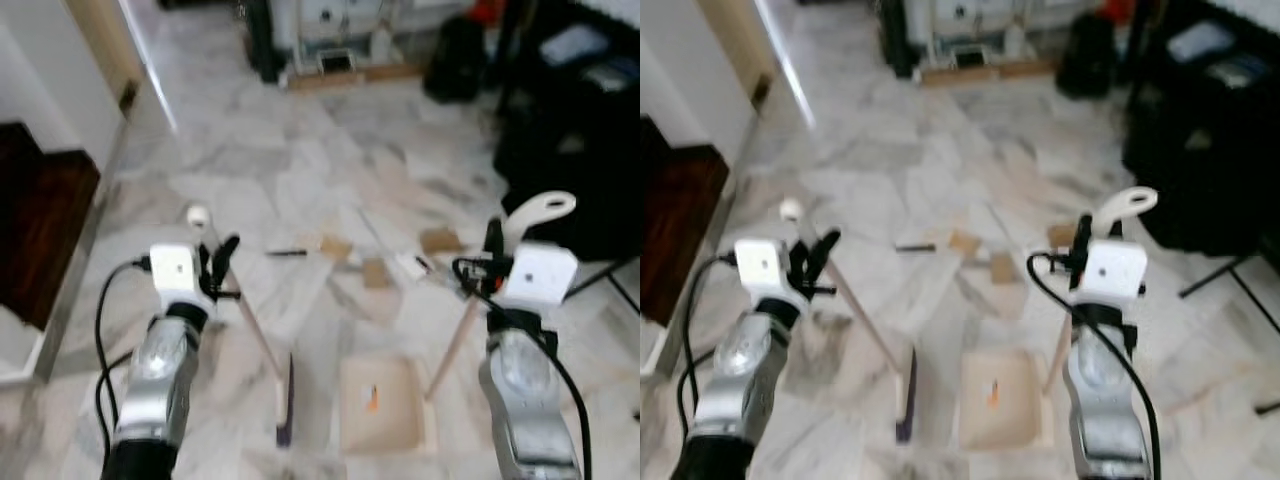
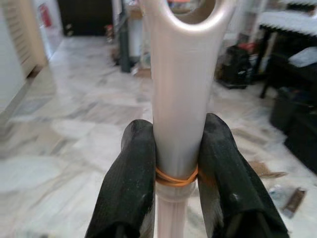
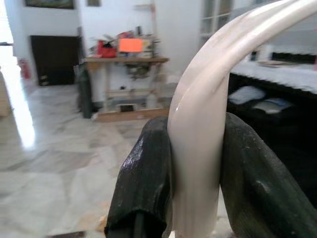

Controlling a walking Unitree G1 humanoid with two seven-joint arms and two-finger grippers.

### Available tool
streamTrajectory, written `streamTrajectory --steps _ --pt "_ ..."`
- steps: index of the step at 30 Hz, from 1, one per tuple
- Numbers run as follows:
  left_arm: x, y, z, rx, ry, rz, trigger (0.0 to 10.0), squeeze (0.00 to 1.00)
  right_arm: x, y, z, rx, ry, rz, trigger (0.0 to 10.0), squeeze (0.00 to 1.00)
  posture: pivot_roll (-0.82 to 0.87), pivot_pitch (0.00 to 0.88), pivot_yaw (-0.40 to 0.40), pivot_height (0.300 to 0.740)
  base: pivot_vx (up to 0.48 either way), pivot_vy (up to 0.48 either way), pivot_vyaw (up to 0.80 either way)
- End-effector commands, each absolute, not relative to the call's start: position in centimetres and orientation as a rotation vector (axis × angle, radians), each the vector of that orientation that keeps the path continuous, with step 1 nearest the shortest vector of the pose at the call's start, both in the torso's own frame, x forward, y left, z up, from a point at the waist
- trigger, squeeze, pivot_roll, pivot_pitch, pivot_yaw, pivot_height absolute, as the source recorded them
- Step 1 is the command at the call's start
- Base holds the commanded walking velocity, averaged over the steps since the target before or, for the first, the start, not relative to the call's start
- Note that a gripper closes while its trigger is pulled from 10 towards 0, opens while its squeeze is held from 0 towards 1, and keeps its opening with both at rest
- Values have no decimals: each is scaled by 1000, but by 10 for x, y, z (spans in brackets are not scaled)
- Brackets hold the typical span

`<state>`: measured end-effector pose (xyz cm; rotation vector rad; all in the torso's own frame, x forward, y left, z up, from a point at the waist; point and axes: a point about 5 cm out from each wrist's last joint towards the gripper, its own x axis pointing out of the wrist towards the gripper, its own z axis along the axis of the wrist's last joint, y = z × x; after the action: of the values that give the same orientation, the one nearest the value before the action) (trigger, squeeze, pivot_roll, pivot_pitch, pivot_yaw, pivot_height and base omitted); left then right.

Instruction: Sweep floor

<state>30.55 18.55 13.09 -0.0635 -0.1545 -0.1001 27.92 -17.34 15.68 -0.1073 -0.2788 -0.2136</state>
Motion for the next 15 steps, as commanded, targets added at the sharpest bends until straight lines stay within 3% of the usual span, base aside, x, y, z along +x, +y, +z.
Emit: streamTrajectory --steps 1,15 --pt "309 181 142 -64 -195 -125 10000 0 274 -181 168 -108 -326 -245 10000 0 -41 85 61 740 262 0 0" --pt "308 180 144 -62 -199 -127 10000 0 277 -177 166 -99 -312 -223 10000 0 -29 80 49 740 265 0 0"
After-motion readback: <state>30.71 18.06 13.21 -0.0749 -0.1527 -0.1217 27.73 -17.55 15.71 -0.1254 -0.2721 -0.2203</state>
